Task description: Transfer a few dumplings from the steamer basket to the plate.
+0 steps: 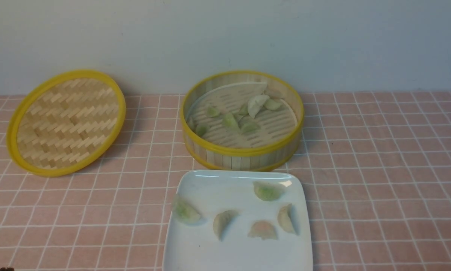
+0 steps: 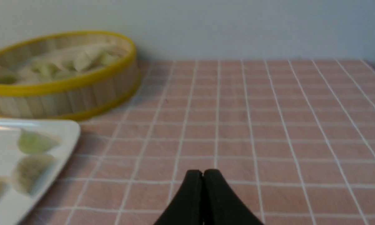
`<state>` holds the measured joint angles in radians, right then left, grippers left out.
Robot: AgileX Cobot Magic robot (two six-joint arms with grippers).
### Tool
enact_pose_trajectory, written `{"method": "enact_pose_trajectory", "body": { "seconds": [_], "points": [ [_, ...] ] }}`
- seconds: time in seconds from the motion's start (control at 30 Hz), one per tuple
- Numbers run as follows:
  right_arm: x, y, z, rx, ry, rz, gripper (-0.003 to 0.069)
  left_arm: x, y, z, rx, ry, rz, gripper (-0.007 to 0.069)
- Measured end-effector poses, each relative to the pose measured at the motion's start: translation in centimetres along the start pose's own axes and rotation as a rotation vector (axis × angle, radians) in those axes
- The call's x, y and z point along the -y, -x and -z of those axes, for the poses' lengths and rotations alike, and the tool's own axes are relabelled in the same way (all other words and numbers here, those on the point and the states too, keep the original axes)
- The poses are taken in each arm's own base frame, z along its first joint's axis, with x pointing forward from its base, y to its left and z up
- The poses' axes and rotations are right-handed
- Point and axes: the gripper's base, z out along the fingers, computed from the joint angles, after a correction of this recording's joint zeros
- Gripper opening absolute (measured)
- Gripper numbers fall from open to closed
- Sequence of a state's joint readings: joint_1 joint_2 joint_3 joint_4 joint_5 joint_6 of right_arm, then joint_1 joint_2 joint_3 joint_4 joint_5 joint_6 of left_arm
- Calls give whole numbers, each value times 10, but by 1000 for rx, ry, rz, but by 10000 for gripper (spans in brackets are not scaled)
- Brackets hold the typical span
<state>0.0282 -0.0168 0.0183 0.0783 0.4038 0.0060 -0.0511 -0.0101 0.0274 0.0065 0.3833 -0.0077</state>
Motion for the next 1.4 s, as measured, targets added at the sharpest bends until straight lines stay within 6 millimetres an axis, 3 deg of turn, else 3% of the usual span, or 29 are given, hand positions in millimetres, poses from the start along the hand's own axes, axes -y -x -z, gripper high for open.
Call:
{"method": "enact_pose_trajectory", "body": {
  "seconds": [1.4],
  "points": [
    [1,0,0,6,-19,5,-13,0,0,0,0,0,0,-6]
  ]
}}
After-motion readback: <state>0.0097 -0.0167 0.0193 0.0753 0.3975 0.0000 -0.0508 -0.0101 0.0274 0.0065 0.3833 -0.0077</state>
